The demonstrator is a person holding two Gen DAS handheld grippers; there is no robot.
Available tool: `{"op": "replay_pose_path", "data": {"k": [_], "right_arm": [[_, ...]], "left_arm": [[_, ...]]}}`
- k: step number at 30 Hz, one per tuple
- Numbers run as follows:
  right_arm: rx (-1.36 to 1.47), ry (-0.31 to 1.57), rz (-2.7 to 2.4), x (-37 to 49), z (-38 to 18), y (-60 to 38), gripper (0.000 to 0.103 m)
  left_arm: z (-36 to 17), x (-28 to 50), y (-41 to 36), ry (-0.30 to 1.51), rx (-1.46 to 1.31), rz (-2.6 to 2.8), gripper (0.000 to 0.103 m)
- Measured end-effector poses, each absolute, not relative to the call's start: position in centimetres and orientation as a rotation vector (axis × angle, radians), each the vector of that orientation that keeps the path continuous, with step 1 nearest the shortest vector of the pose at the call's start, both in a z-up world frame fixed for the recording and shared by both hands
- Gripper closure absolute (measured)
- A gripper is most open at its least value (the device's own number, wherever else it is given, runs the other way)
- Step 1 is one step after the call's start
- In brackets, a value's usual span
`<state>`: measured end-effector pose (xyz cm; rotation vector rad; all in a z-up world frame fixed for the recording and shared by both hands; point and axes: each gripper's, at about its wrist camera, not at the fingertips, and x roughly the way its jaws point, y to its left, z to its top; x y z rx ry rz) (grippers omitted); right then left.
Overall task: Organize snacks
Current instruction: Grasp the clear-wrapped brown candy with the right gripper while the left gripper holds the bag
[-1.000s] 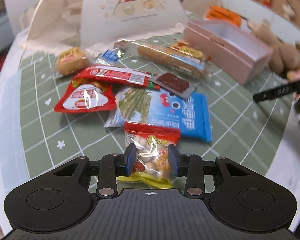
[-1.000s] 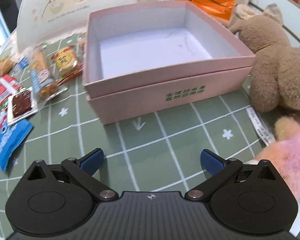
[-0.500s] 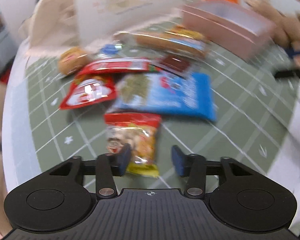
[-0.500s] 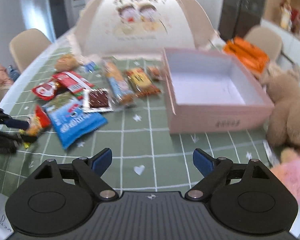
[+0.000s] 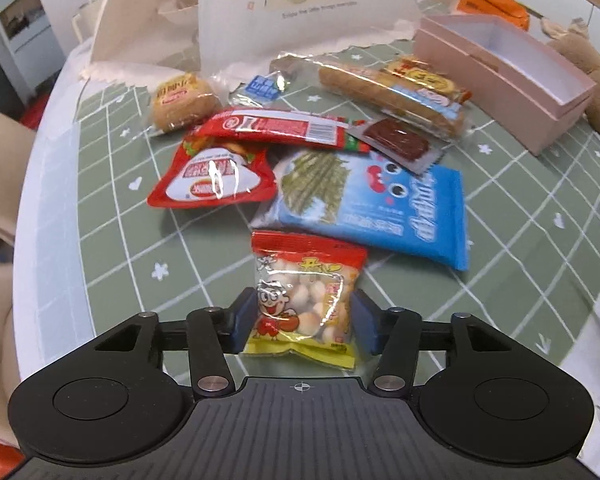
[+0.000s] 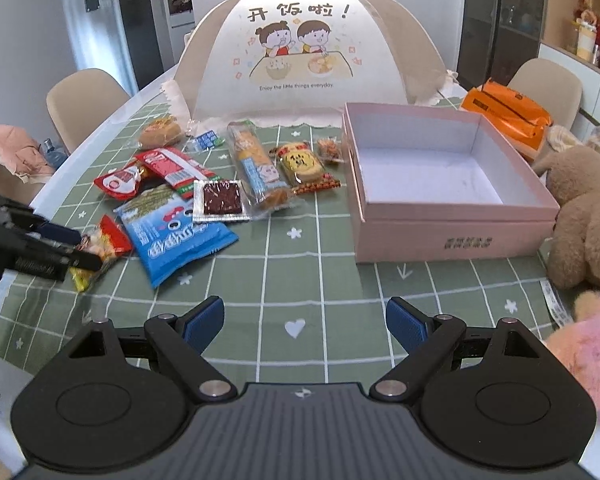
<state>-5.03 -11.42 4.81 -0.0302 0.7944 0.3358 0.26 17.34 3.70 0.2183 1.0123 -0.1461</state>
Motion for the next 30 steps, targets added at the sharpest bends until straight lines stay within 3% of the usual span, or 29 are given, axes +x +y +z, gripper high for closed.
{"op": "replay_pose_path", "data": {"k": [7,10,17,22,24,30], "right_arm": [[-0.021,0.812,0.322,-5.5,4.4,-12.5,0.014],[-0.027,0.818,0.325,-5.4,4.3,-12.6,0.014],[-0.086,0.819,0.415,-2.2,5.6,-10.3,0.014],[-0.12,0.765,0.479,5.5,9.1,-4.6,0.016],[-0.059,0.806,0.473,10.5,9.5,-1.4,0.022],[0.096,0.989,0.239,23.7,5.6,7.3,0.031]], "left_arm": [[3.0,2.8,18.3,1.073,0.179,-0.081,0.036],[3.1,3.1,19.5,1.075,0.056,-0.055,0.043],[5.5,-1.9,20.3,0.98,-0.211,-0.023,0.045],[7.5,-6.6,21.2,0.891,-0.354,0.011,0.046],[8.0,-8.1,21.8,0.871,-0.374,0.023,0.046],[7.9,-11.7,23.9,0.867,-0.464,0.06,0.046]]}}
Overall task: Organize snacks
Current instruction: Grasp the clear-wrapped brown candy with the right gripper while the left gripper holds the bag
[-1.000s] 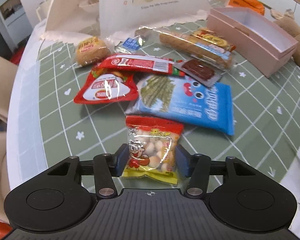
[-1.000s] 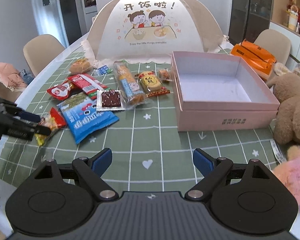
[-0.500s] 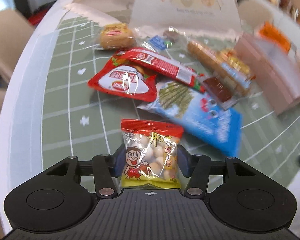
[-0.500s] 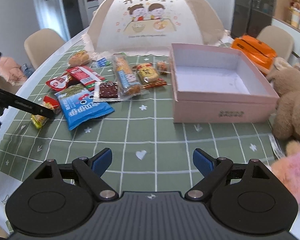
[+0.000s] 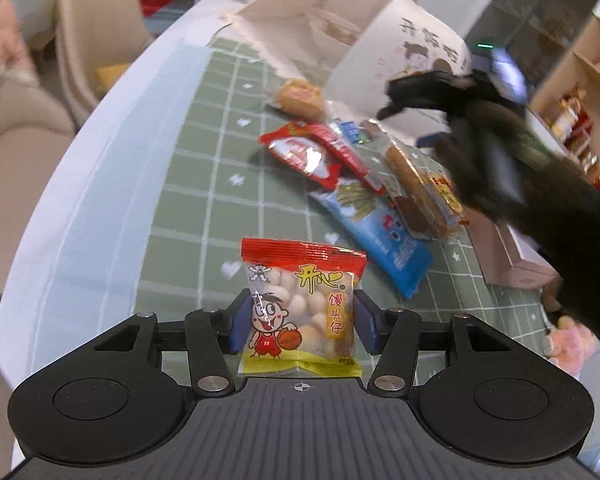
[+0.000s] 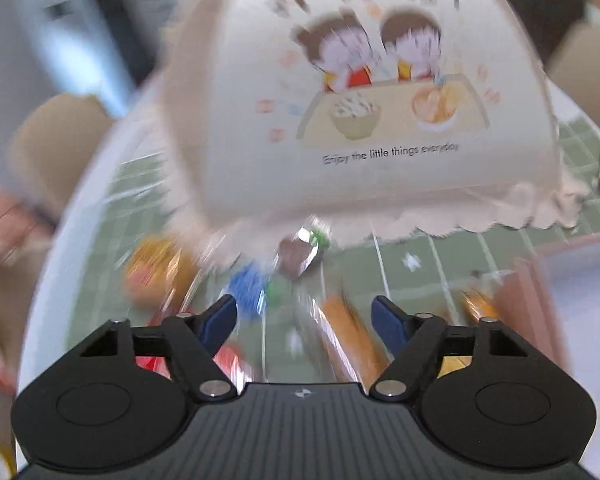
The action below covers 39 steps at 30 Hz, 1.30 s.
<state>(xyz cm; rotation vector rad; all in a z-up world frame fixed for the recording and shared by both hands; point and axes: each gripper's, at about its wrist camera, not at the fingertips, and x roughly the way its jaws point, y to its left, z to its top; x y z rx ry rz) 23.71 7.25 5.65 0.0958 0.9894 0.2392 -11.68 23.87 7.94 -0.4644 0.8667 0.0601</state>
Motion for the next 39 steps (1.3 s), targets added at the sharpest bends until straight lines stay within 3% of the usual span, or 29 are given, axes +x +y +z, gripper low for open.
{"op": "replay_pose_path", "data": {"k": [3,7,9,10,15,20,27,29,30,32,33,39], "right_arm": [[-0.011,0.984,0.164,26.1,3.8,11.2,0.038],[-0.179,0.951,0.218,25.2,3.5,14.8,0.072],[-0.184,0.955,0.349,23.6,4.6,15.0,0.102],[-0.158,0.963,0.408,22.7,5.4,14.5,0.103],[-0.125,0.926,0.571,17.9,9.4,9.8,0.103],[-0.063,0.94,0.514,20.7,9.9,6.1,0.097],[0.056,1.083,0.372,27.0,4.8,9.6,0.066],[0.025,1.088,0.298,27.4,3.6,11.0,0.063],[0.02,1.084,0.288,27.5,3.2,11.8,0.055],[-0.027,1.088,0.292,27.1,2.9,13.4,0.058],[-0.094,1.084,0.321,26.4,2.9,14.4,0.068],[-0.091,1.022,0.544,20.9,7.2,12.5,0.07]], "left_arm": [[7.7,-13.3,24.8,0.87,-0.499,0.089,0.046],[7.3,-14.2,26.0,0.872,-0.524,0.118,0.046],[7.2,-14.0,26.2,0.875,-0.53,0.124,0.046],[7.3,-13.7,26.2,0.874,-0.527,0.121,0.046],[7.4,-12.0,24.2,0.891,-0.504,0.045,0.046],[7.8,-10.8,21.9,0.906,-0.464,-0.031,0.045],[8.0,-10.4,22.2,0.892,-0.435,-0.038,0.045],[7.7,-10.8,22.8,0.893,-0.452,-0.027,0.045],[7.6,-11.0,23.2,0.893,-0.463,-0.023,0.045],[7.2,-11.3,23.9,0.898,-0.477,-0.012,0.045],[7.1,-11.4,24.1,0.902,-0.482,-0.006,0.045],[7.2,-10.8,24.2,0.916,-0.457,-0.005,0.045]]}}
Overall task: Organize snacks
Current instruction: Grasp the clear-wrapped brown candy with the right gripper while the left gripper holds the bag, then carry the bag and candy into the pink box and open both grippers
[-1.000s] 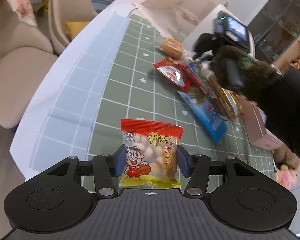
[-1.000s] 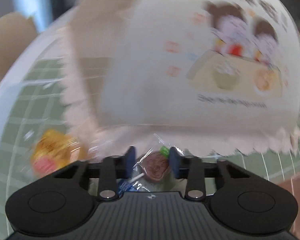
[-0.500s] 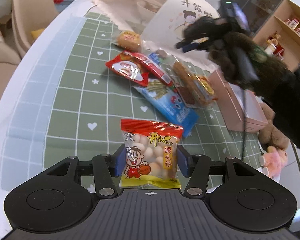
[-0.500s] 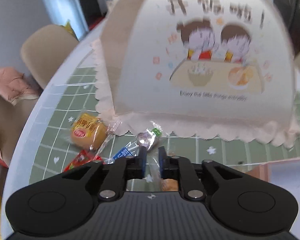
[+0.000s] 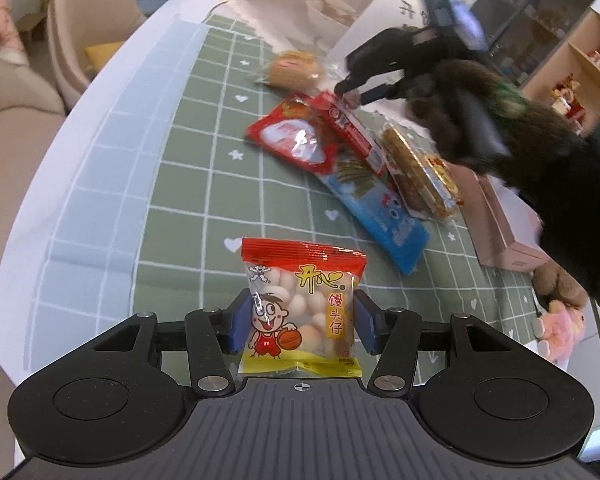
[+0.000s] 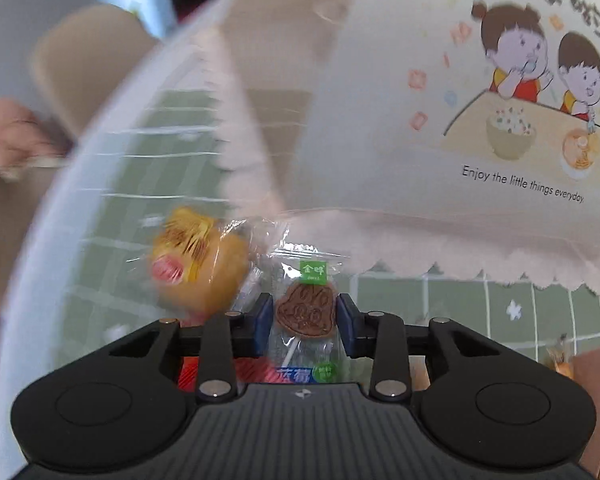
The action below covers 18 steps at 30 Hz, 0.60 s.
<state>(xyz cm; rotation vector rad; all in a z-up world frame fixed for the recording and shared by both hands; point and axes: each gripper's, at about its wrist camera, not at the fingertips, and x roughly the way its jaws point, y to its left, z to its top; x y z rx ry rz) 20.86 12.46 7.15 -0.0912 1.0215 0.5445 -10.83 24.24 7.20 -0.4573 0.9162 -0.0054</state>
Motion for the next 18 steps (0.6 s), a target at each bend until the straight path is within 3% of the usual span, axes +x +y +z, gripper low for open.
{"op": "replay_pose_path", "data": {"k": [5,11,18], "right_arm": [[-0.008,0.912,0.676,13.7,13.8,3.9,0.071],[0.056,0.822,0.633,5.2,18.0,-10.1,0.071],[-0.028,0.697,0.363,-2.4,18.4,-22.9,0.071]], "left_arm": [[7.4,-9.6,21.4,0.936,-0.41,-0.077,0.045],[9.2,-7.0,14.0,0.945,-0.303,-0.256,0.045],[17.8,-0.1,6.3,0.743,-0.284,-0.446,0.045]]}}
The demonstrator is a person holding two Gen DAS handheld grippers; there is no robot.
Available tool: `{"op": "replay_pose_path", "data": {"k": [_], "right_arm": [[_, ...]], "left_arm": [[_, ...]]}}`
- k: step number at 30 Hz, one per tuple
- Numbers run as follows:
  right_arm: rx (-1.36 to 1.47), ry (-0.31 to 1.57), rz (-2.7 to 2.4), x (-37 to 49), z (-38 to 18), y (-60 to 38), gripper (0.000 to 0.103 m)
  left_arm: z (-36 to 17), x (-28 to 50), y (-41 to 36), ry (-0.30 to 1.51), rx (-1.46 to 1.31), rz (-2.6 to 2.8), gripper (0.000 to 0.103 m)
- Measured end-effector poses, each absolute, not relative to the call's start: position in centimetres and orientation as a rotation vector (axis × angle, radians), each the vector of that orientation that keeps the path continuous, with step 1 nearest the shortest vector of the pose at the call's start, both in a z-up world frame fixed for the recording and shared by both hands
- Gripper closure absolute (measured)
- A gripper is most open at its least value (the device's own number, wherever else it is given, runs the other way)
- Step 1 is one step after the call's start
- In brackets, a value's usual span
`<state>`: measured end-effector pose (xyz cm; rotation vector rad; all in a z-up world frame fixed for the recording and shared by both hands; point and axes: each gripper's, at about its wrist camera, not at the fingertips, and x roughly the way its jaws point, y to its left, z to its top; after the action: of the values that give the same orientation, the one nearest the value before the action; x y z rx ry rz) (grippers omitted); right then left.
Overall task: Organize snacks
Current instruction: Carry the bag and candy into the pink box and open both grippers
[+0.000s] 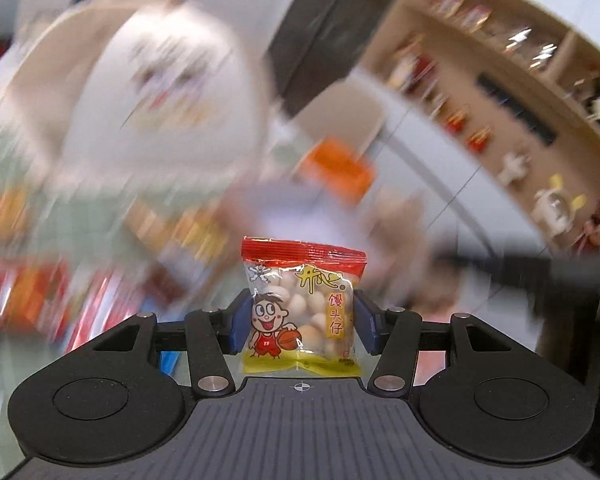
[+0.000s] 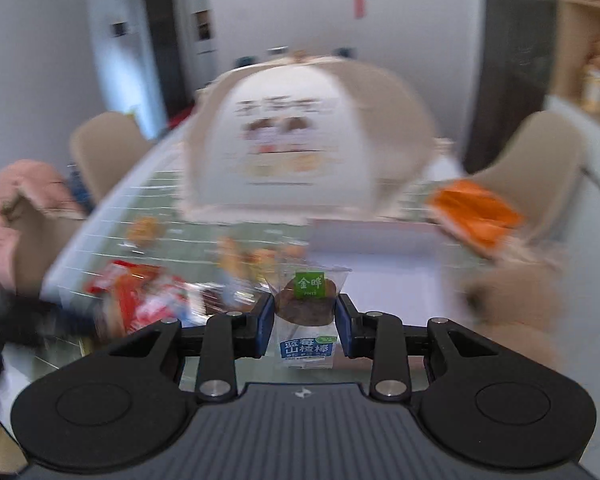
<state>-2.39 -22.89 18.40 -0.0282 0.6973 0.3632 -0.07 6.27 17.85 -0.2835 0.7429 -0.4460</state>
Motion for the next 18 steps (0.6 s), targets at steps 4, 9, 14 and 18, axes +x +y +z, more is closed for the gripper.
{"op": "replay_pose_path", "data": {"k": [4,9,14,18], "right_arm": [[0.022,0.693,0.291,-4.0,16.7,-27.1,0.071],[0.067,0.69,0.285,-4.4,14.8,-29.1,0.071],[0.078,0.666,0.303,-1.6,13.8,-28.7,0.071],[0.131,0.608,0.365,4.5,15.7,-27.9,0.069]], "left_arm": [[19.6,7.4,1.7,0.684,-0.357,-0.534,0.042],[12.6,13.8,-2.7,0.754,-0.27,-0.38,0.047],[11.1,11.3,-0.5,0.693,-0.409,-0.353,0.047],[11.0,9.2,1.4,0.673,-0.397,-0.263,0.047]]}}
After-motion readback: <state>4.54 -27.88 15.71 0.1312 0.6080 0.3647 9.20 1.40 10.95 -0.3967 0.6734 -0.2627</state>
